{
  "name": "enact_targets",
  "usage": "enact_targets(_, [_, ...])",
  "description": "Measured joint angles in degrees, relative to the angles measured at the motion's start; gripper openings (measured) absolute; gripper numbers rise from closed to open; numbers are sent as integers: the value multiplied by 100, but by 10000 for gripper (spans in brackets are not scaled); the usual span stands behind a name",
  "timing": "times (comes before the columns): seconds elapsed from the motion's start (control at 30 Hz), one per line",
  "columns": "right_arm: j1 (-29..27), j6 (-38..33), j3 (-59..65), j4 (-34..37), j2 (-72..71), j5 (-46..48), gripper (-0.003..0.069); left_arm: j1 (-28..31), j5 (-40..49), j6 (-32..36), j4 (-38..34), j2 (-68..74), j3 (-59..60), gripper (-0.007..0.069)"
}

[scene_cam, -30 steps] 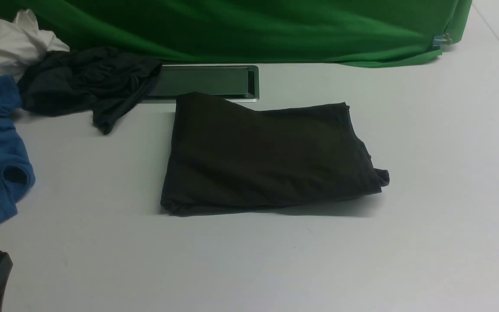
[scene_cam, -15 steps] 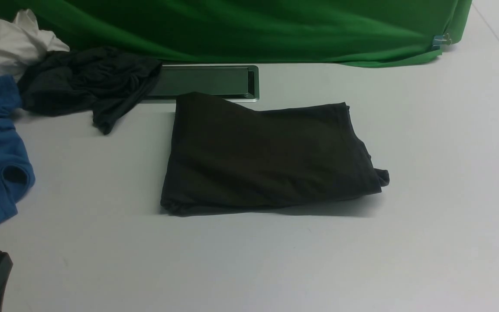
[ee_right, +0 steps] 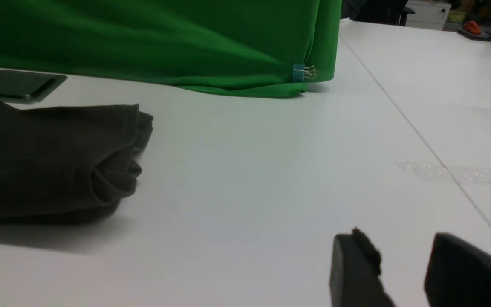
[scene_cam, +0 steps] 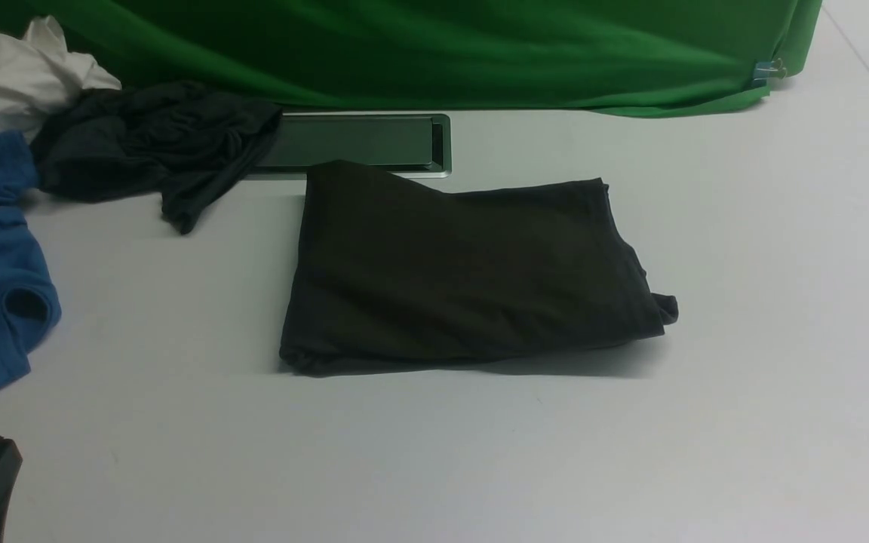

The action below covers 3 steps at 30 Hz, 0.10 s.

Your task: Fold a long-sleeved shirt on a white desktop.

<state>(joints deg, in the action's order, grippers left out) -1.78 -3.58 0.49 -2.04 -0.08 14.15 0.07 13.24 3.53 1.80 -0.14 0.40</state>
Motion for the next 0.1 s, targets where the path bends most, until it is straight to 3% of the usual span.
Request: enact_targets(0.1, [0,0,0,0,0,0,239,0,0,0,0,0,0,19])
